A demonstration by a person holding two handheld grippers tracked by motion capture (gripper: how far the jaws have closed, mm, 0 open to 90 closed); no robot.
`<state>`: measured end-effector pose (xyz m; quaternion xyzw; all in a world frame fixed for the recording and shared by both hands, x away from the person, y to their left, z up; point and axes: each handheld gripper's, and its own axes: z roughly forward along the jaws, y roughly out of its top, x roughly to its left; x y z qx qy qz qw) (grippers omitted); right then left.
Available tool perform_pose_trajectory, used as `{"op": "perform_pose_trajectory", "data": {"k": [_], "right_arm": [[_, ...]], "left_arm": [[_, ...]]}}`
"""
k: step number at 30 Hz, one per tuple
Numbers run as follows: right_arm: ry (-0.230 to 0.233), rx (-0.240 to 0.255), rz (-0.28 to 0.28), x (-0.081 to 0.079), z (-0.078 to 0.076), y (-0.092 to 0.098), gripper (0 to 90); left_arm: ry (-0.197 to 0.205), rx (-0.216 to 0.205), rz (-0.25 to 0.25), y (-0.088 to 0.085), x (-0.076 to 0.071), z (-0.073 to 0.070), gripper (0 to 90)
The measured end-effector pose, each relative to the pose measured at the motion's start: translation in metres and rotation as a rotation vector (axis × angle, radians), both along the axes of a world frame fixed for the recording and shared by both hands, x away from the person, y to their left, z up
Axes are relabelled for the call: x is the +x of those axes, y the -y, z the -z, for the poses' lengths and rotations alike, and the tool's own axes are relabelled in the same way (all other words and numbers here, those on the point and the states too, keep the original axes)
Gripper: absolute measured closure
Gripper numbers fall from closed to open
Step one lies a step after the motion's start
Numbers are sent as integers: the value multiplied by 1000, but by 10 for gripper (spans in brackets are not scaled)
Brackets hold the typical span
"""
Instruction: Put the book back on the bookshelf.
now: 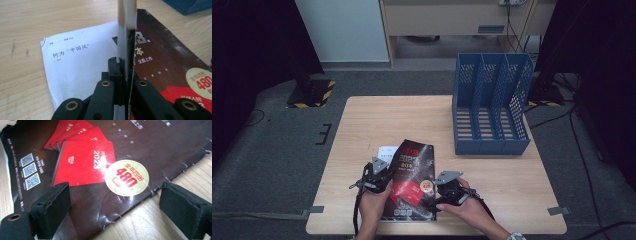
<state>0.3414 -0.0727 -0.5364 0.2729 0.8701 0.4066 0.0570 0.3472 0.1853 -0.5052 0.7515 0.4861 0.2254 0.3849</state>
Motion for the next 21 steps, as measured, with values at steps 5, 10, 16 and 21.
{"op": "perform_pose_trajectory", "data": {"k": [5,10,16,21], "right_arm": [[-23,33,16,6,-2,3,90],[-49,60,34,14,-4,5,90],[-82,79,66,29,-4,5,98],[-99,90,64,35,-1,2,123]], "left_arm": [[31,-30,4,-2,-6,-7,894],[66,-46,8,-3,-12,-13,893],[97,-71,10,-6,-18,-19,893],[110,-89,14,-7,-20,-21,893]]}}
